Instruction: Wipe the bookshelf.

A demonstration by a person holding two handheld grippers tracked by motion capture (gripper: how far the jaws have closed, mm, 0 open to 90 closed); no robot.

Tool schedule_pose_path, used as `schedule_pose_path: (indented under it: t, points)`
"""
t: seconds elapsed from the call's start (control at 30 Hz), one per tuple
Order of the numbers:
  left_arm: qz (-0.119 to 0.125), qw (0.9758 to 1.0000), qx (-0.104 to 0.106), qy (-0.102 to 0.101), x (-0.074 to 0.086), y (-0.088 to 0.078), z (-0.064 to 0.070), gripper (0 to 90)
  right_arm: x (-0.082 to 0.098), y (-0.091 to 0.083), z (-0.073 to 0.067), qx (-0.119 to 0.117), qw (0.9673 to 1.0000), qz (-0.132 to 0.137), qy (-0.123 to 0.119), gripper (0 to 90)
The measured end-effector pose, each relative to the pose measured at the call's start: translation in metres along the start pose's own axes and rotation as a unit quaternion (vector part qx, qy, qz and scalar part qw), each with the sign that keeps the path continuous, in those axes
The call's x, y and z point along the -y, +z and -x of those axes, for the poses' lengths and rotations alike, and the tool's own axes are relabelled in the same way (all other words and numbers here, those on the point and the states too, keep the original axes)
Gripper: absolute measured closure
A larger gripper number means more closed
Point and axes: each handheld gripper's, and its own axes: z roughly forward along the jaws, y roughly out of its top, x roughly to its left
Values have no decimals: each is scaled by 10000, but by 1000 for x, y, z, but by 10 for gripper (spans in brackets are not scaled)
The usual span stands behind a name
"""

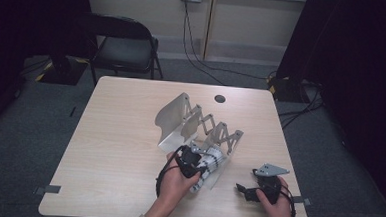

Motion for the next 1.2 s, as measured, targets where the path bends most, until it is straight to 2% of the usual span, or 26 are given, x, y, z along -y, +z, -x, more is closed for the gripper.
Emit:
schedule_pose_path:
  t: [0.17,0.27,0.4,0.5,0.6,0.67,0.73,0.8,0.83,0.87,1.03,1.13,1.2]
  points:
    - [-67,10000,14,-17,7,5,0,764,0,0,0,0,10000,0,0,113]
    - [-49,10000,79,27,4,1,2,764,0,0,0,0,10000,0,0,113]
    - [251,9995,104,186,-10,-14,11,764,0,0,0,0,10000,0,-1,113]
    - [514,9979,112,377,-25,-30,19,764,0,0,0,0,10000,0,-1,113]
    - [718,9965,123,419,-38,-40,23,763,0,0,0,0,10000,0,-1,113]
    - [770,9960,107,442,-45,-43,22,763,0,0,0,0,10000,0,-1,113]
    - [815,9959,95,382,-49,-44,20,763,0,0,0,0,10000,0,0,113]
    - [787,9963,16,353,-50,-43,18,763,0,0,0,0,10000,0,0,113]
    - [762,9967,45,268,-49,-42,16,763,0,0,0,-1,10000,0,0,113]
    - [729,9970,37,273,-47,-40,15,764,0,0,0,-1,10000,0,0,113]
    - [500,9986,-1,195,-33,-27,10,764,0,0,0,-1,10000,0,0,113]
    - [376,9991,16,178,-23,-19,7,764,0,0,0,0,10000,0,-1,113]
    - [293,9994,130,135,-17,-13,7,763,0,0,0,-1,10000,0,-1,113]
